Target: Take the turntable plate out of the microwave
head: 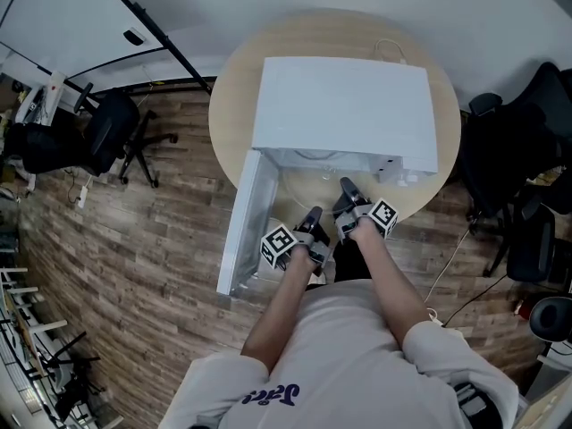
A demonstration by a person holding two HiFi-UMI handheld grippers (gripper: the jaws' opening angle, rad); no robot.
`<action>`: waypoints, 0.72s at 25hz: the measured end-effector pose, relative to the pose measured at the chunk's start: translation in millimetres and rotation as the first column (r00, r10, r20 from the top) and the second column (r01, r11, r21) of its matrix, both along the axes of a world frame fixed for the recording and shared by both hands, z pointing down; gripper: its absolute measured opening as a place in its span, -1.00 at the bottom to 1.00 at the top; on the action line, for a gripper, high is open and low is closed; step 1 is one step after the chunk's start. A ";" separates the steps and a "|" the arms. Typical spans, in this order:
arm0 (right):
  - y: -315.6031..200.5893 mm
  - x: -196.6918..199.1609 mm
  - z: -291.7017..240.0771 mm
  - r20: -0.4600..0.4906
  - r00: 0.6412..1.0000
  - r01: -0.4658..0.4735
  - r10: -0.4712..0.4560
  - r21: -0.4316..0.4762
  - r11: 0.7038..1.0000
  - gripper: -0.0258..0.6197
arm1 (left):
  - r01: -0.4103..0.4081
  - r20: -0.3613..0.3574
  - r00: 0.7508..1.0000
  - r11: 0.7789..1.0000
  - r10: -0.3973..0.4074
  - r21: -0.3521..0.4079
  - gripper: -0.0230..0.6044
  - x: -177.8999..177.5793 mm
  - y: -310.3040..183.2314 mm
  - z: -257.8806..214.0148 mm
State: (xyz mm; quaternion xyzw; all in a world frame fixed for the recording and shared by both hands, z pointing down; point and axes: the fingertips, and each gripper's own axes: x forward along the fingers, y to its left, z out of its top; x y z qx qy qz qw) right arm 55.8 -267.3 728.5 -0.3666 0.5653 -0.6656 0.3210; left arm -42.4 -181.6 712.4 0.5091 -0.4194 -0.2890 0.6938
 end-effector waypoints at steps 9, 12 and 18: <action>31.1 -2.4 -20.1 -0.017 0.999 0.040 -0.040 0.038 0.998 -0.82 | -0.109 0.015 0.994 0.979 0.108 0.174 -0.15 3.4 3.0 -14.4; 42.9 -3.6 -26.5 -0.012 0.999 0.045 -0.045 0.044 0.998 -0.82 | -0.086 0.005 0.996 0.978 0.086 0.192 -0.14 -2.1 -0.1 -16.7; 63.9 -0.1 -45.1 0.030 0.999 0.030 -0.032 0.064 0.997 -0.82 | -0.021 -0.054 0.998 0.968 0.036 0.250 -0.14 -9.4 -6.8 -30.0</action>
